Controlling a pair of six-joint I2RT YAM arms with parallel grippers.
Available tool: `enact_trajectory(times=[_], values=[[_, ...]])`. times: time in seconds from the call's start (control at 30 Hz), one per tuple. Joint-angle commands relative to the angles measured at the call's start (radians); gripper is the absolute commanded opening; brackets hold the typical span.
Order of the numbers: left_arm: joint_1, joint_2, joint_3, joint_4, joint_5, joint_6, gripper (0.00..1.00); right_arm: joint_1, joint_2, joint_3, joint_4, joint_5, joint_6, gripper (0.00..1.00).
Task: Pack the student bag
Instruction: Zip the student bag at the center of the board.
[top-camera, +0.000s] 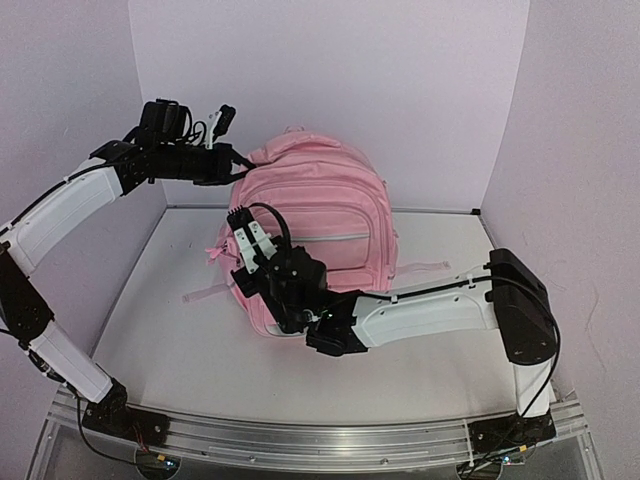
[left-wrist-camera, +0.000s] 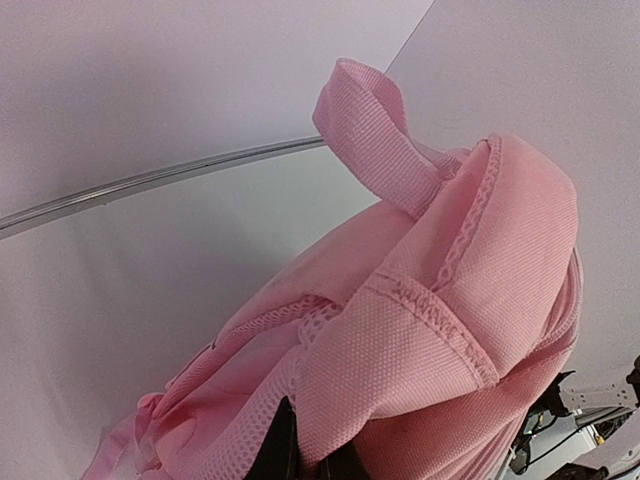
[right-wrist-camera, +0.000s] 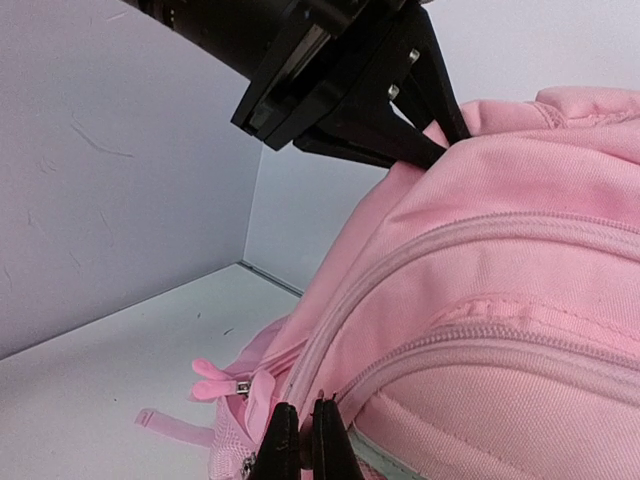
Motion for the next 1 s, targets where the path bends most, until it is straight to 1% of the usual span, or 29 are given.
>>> enact_trajectory(times=[0.0, 0.03, 0.17, 0.2, 0.27, 0.3, 0.33, 0.4, 0.5, 0.53, 0.6, 0.63, 0.67, 0.73, 0.77, 0.87, 0.97], values=[[-0.003, -0.010, 0.074, 0.055, 0.051, 0.007, 0.00, 0.029, -0.006, -0.025, -0.215, -0.042, 0.021, 0.03], [-0.002, -0.012, 0.069, 0.053, 0.051, 0.012, 0.00, 0.031, -0.025, -0.011, -0.226, -0.053, 0.029, 0.09], [-0.001, -0.020, 0.053, 0.050, 0.049, 0.028, 0.00, 0.037, -0.116, 0.017, -0.252, -0.124, 0.071, 0.15], [0.000, -0.021, 0.052, 0.044, 0.048, 0.031, 0.00, 0.037, -0.144, 0.017, -0.258, -0.151, 0.085, 0.19], [0.002, -0.022, 0.053, 0.032, 0.047, 0.036, 0.01, 0.037, -0.194, 0.013, -0.282, -0.201, 0.113, 0.36], [0.003, -0.024, 0.051, 0.025, 0.046, 0.039, 0.03, 0.037, -0.225, 0.005, -0.292, -0.223, 0.136, 0.42], [0.006, -0.027, 0.049, 0.020, 0.043, 0.042, 0.05, 0.037, -0.249, -0.004, -0.301, -0.232, 0.155, 0.48], [0.010, -0.035, 0.038, 0.016, 0.033, 0.044, 0.11, 0.037, -0.293, -0.027, -0.317, -0.223, 0.190, 0.55], [0.021, -0.056, 0.019, 0.016, 0.011, 0.050, 0.27, 0.036, -0.355, -0.040, -0.355, -0.152, 0.237, 0.66], [0.025, -0.064, 0.012, 0.014, 0.003, 0.052, 0.39, 0.034, -0.369, -0.037, -0.375, -0.119, 0.247, 0.71], [0.039, -0.078, 0.001, 0.008, -0.015, 0.058, 0.58, 0.024, -0.394, -0.028, -0.428, -0.063, 0.272, 0.88], [0.046, -0.086, -0.004, 0.004, -0.020, 0.061, 0.67, 0.012, -0.409, -0.023, -0.451, -0.047, 0.290, 0.94], [0.057, -0.093, -0.008, -0.004, -0.022, 0.063, 0.74, -0.010, -0.423, -0.015, -0.487, -0.044, 0.307, 0.98], [0.086, -0.106, -0.011, -0.018, -0.020, 0.065, 0.85, -0.062, -0.455, 0.002, -0.571, -0.067, 0.384, 0.98], [0.100, -0.111, -0.012, -0.029, -0.020, 0.069, 0.88, -0.102, -0.471, 0.012, -0.609, -0.089, 0.411, 0.98], [0.159, -0.132, -0.017, -0.054, -0.026, 0.074, 0.95, -0.207, -0.533, 0.025, -0.692, -0.142, 0.468, 0.98], [0.228, -0.155, -0.037, -0.067, -0.006, 0.089, 0.99, -0.303, -0.607, 0.018, -0.752, -0.162, 0.501, 0.98]])
